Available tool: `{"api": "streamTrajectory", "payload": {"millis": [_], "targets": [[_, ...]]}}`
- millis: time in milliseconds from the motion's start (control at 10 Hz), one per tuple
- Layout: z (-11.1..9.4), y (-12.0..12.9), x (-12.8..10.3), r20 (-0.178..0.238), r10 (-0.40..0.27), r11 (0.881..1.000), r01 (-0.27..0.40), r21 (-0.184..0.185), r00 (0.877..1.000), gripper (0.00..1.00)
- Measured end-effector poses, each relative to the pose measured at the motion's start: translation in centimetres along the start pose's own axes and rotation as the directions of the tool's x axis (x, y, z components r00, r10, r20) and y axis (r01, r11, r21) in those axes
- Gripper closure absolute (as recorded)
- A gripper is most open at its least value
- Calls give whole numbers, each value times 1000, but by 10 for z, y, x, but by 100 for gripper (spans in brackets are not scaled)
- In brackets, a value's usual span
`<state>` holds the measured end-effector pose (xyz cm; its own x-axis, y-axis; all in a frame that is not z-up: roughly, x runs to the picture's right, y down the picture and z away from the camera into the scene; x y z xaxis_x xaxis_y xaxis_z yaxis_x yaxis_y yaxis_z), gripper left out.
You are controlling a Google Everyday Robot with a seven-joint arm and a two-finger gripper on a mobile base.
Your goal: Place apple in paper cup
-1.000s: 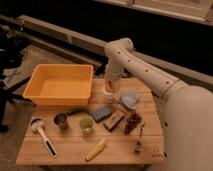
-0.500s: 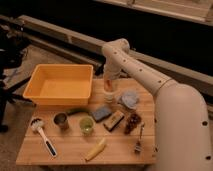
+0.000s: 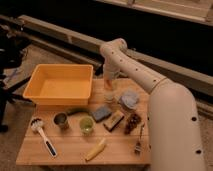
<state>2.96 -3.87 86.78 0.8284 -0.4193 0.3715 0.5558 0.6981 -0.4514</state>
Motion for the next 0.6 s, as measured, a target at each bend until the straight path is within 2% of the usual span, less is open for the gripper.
{"api": "streamTrajectory", "payload": {"millis": [200, 600], "targets": [[3, 0, 2, 0, 6, 1000, -6, -6, 1000, 22], [-1, 1, 1, 22, 6, 1000, -6, 8, 1000, 20]]}}
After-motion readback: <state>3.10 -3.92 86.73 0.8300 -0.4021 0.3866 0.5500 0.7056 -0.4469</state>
